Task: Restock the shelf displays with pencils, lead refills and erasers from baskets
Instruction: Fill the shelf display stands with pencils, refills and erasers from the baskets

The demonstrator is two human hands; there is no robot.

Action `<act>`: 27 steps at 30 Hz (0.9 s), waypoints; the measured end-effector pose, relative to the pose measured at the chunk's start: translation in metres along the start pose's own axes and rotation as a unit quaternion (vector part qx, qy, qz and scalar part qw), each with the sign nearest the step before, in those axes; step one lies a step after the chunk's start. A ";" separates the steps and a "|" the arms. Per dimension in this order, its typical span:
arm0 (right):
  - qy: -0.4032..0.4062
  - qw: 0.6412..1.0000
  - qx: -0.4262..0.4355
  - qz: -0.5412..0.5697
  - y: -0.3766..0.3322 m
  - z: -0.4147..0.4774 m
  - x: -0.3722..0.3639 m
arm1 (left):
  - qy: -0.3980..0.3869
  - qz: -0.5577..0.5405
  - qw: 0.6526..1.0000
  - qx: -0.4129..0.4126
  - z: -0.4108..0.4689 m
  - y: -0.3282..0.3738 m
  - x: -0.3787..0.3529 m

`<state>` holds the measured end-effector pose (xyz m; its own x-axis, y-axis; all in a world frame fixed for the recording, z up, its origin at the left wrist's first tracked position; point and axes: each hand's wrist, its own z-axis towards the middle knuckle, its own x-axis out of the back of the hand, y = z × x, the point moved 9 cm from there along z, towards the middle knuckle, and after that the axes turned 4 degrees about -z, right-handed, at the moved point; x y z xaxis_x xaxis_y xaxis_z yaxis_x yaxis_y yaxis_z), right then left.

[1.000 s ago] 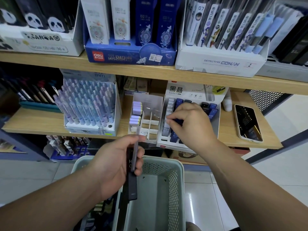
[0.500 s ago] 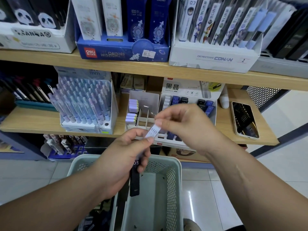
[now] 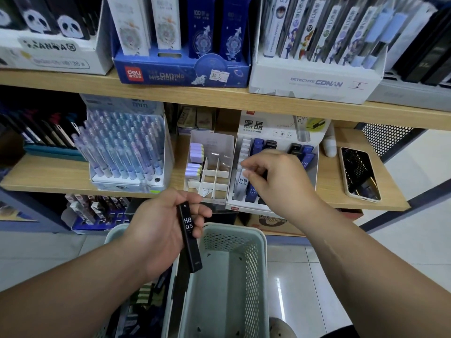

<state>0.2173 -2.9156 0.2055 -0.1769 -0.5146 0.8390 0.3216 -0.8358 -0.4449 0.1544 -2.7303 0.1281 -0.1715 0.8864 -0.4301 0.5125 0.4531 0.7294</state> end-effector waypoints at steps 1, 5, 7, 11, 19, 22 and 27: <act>0.002 1.000 0.007 -0.004 0.000 0.000 -0.002 | 0.002 -0.003 1.000 -0.002 0.000 0.001 0.000; 0.016 1.000 0.023 -0.009 0.002 0.001 -0.006 | 0.012 -0.008 1.000 -0.011 -0.001 0.005 0.003; 0.025 0.999 0.035 -0.012 0.001 0.000 -0.006 | 0.007 -0.013 1.000 -0.011 -0.003 0.006 0.002; 0.038 0.998 0.043 -0.009 0.003 0.001 -0.006 | -0.025 -0.036 0.999 -0.017 -0.005 0.010 -0.005; 0.029 0.998 0.048 -0.010 0.004 0.005 -0.004 | -0.037 -0.069 0.997 -0.011 -0.002 0.010 -0.007; 0.011 0.998 0.051 -0.026 0.008 0.006 -0.006 | -0.030 -0.071 0.997 -0.026 -0.004 0.012 -0.011; 0.050 0.996 0.063 -0.045 0.000 0.000 -0.008 | -0.060 -0.063 0.995 -0.052 -0.006 0.019 -0.020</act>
<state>0.2186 -2.9110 0.1987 -0.3008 -0.4599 0.8355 0.4133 -0.8524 -0.3205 0.1620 -2.7391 0.1535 -0.1245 0.8068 -0.5775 0.4023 0.5731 0.7139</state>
